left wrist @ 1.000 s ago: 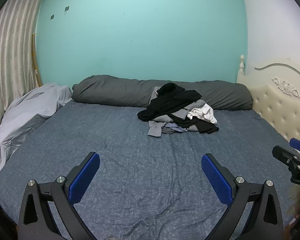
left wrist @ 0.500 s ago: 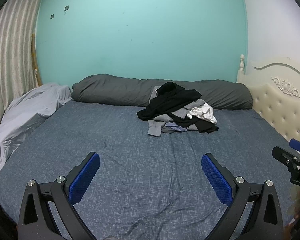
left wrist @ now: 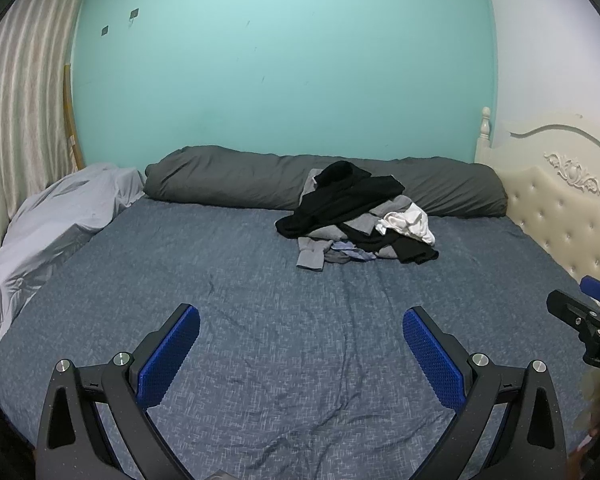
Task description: Fold clothes
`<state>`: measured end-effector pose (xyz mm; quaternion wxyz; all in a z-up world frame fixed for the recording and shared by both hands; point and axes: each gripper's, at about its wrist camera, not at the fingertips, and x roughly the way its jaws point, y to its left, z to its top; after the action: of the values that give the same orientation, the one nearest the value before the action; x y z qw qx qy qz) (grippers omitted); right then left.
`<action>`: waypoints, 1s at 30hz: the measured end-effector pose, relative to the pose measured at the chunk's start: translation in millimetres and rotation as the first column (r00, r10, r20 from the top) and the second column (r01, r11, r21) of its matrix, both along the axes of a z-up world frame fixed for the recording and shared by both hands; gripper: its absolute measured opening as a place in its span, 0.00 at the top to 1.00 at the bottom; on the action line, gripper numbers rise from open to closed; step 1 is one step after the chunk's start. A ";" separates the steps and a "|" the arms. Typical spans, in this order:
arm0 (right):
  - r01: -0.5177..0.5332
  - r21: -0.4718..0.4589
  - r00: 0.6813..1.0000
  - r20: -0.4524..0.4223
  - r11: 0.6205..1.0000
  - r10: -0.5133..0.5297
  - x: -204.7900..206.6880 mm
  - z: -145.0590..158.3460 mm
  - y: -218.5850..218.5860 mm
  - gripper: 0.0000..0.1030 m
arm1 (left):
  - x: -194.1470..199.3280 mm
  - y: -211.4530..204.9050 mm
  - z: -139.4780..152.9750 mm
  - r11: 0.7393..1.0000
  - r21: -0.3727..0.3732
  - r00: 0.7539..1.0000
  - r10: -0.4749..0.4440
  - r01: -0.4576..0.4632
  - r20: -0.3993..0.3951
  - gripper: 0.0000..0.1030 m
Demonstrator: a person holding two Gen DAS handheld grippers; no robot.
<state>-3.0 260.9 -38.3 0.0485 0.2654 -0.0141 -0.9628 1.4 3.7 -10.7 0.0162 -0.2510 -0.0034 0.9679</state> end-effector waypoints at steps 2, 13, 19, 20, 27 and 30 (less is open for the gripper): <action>0.001 0.001 1.000 -0.001 1.000 -0.001 0.5 -0.8 0.6 0.00 | -0.4 0.0 0.6 1.000 0.000 1.000 -0.001 0.001 0.000 0.00; 0.002 -0.003 1.000 0.000 1.000 -0.002 -0.6 0.5 1.7 0.00 | 2.6 0.2 0.7 1.000 0.003 1.000 -0.002 0.002 0.001 0.00; 0.002 -0.003 1.000 -0.001 1.000 -0.002 0.2 0.2 1.8 0.00 | -1.6 -1.8 5.6 1.000 0.003 1.000 -0.006 0.006 0.002 0.00; 0.001 -0.003 1.000 0.000 1.000 -0.001 0.0 0.0 1.9 0.00 | -1.4 -2.0 5.6 1.000 0.003 1.000 -0.006 0.006 0.003 0.00; -0.001 0.000 1.000 0.002 1.000 0.001 -0.6 -0.4 1.4 0.00 | -3.4 -2.4 5.4 1.000 0.005 1.000 -0.016 0.016 0.007 0.00; -0.003 -0.002 1.000 0.004 1.000 0.003 -1.8 -0.1 1.0 0.00 | -3.5 -3.1 4.8 1.000 0.006 1.000 -0.021 0.021 0.007 0.00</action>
<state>-4.7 261.9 -38.4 0.0500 0.2671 -0.0148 -0.9623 -2.0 0.6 -5.9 0.0272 -0.2545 -0.0038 0.9667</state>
